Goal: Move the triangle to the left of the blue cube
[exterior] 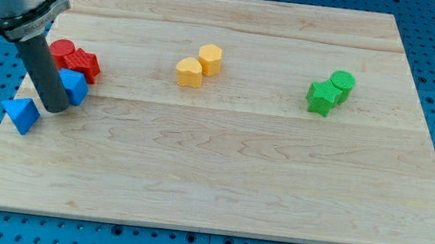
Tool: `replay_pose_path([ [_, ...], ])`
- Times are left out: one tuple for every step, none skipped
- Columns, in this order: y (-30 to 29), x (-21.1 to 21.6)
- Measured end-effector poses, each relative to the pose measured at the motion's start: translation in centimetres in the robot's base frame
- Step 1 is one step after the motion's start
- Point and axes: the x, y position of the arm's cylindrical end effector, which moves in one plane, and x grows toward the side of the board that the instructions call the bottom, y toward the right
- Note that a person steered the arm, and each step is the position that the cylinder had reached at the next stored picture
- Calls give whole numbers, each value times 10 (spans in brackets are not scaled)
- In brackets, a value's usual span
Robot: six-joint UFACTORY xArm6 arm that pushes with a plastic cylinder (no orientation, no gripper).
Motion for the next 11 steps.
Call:
replay_pose_path([
  [56, 36],
  [-30, 51],
  [-64, 50],
  [-44, 34],
  [-57, 48],
  [-83, 48],
  [-63, 23],
  [-46, -1],
  [-45, -15],
  [-46, -10],
  [-46, 4],
])
